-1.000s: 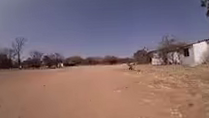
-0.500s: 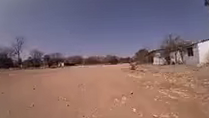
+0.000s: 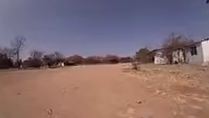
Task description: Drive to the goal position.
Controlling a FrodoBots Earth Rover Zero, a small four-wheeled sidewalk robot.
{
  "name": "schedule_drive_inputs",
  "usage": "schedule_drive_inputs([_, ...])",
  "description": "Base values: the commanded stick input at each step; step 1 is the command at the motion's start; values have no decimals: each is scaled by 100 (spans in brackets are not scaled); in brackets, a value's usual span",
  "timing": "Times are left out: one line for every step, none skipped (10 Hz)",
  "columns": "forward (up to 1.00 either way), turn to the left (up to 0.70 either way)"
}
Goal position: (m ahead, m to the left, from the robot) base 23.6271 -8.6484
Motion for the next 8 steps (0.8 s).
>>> schedule_drive_inputs([100, 0])
schedule_drive_inputs([100, 0])
schedule_drive_inputs([100, 0])
schedule_drive_inputs([100, 0])
schedule_drive_inputs([100, 0])
schedule_drive_inputs([100, 0])
schedule_drive_inputs([100, 0])
schedule_drive_inputs([100, 0])
